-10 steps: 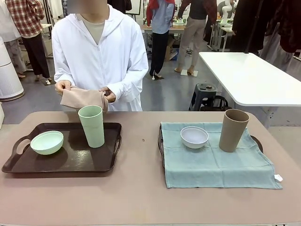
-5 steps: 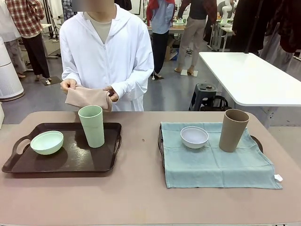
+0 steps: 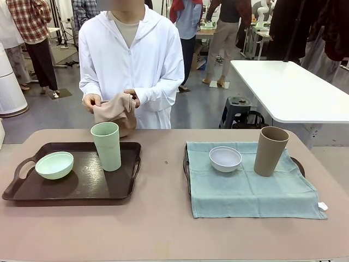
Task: Set up a tray with a mat and arrange the tableware.
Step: Pick up the Picnic Bowl and Reusable plastic cup from the Handle tray in front of the human's position and hold them in the air.
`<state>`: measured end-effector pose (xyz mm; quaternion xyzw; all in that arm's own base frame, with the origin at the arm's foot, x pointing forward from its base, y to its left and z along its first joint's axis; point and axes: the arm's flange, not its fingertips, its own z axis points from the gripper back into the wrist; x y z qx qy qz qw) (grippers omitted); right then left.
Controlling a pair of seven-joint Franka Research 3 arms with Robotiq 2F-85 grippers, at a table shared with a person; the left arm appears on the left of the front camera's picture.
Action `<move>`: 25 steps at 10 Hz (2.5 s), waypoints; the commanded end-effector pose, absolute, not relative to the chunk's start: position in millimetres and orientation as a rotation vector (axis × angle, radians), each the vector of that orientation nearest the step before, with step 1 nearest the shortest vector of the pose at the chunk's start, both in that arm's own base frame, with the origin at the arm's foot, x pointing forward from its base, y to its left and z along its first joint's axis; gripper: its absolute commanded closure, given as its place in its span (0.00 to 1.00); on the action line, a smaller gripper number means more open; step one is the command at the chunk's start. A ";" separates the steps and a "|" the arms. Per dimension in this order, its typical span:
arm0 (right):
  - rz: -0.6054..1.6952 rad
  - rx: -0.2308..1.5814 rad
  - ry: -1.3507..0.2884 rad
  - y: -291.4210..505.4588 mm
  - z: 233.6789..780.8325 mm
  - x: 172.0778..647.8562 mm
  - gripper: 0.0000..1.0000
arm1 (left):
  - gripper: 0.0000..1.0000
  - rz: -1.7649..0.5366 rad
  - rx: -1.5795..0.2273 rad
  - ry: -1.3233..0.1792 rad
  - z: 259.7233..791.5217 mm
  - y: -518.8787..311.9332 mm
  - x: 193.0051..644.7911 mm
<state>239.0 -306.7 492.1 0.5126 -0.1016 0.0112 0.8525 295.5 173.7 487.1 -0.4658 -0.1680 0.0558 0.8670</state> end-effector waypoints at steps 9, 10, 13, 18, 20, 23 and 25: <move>0.845 0.582 -0.458 -7.6 625.2 353.2 0.00 | 0.19 -0.003 -0.391 -0.219 595.3 84.2 342.2; 0.934 0.575 -0.457 22.4 620.5 362.2 0.00 | 0.19 -0.005 -0.408 -0.184 601.2 73.5 349.7; 1.187 0.551 -0.414 94.0 586.1 389.8 0.00 | 0.19 0.005 -0.389 -0.109 606.4 50.2 372.6; 1.151 0.536 -0.381 123.7 551.4 420.7 0.00 | 0.19 0.012 -0.386 -0.082 589.0 34.9 389.2; 1.219 0.497 -0.359 145.0 541.4 417.1 0.00 | 0.19 0.012 -0.386 -0.082 589.0 34.9 389.2; 1.315 0.446 -0.536 145.9 537.1 425.4 0.00 | 0.19 0.031 -0.373 -0.077 589.6 35.4 392.5; 1.525 0.415 -0.649 196.4 508.7 454.2 0.00 | 0.19 -0.017 -0.316 -0.052 571.6 23.2 405.9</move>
